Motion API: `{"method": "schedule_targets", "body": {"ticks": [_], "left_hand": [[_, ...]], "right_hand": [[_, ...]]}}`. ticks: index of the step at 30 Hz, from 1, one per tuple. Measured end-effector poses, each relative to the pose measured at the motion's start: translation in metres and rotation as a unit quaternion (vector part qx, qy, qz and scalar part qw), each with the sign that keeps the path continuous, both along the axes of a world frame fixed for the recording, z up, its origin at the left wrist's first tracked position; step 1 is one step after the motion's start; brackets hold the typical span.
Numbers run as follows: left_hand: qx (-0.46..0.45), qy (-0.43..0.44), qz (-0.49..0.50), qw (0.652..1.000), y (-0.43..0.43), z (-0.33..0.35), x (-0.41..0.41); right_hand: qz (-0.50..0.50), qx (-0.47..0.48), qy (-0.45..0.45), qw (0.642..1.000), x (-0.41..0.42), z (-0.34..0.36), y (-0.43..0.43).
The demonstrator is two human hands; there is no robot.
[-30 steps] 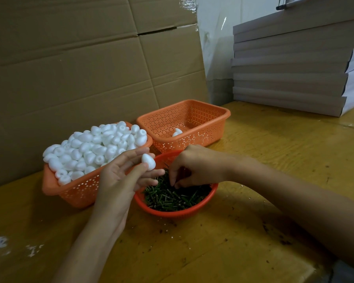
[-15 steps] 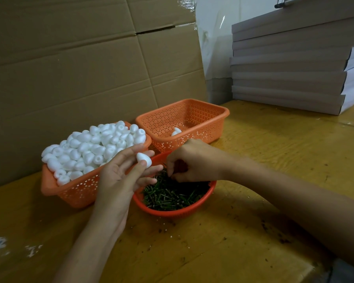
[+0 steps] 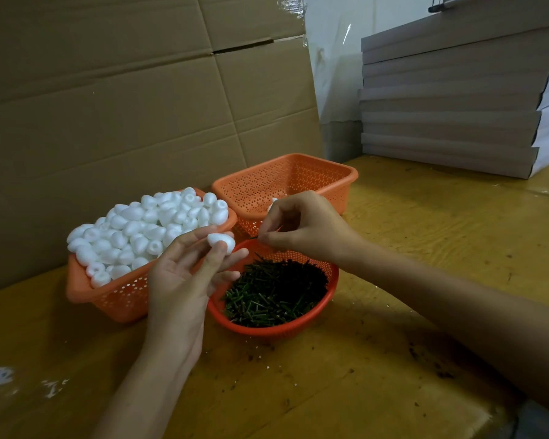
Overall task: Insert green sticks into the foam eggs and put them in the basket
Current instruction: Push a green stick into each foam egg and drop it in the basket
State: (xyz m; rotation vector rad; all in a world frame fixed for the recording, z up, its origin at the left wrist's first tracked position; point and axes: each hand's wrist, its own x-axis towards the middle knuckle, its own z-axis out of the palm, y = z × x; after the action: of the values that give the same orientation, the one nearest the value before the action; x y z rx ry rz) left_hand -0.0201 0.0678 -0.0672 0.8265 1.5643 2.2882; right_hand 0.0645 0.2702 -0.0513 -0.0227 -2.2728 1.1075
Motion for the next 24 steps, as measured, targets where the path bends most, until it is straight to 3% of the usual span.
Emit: {"method": "schedule_targets", "body": {"ticks": [3, 6, 24], "left_hand": [[0.005, 0.008, 0.012, 1.0, 0.0005, -0.0004, 0.0021], [0.015, -0.002, 0.018, 1.0, 0.0005, -0.0008, 0.0023], [0.028, -0.037, 0.007, 0.999, -0.0003, 0.0012, 0.0014]], "right_hand": [[0.04, -0.103, -0.01, 0.994, 0.0009, 0.0005, -0.0003], [0.068, -0.138, -0.007, 0.988, 0.0017, 0.0016, -0.0018], [0.101, -0.106, 0.01, 0.989, 0.0026, 0.0042, -0.0049]]}}
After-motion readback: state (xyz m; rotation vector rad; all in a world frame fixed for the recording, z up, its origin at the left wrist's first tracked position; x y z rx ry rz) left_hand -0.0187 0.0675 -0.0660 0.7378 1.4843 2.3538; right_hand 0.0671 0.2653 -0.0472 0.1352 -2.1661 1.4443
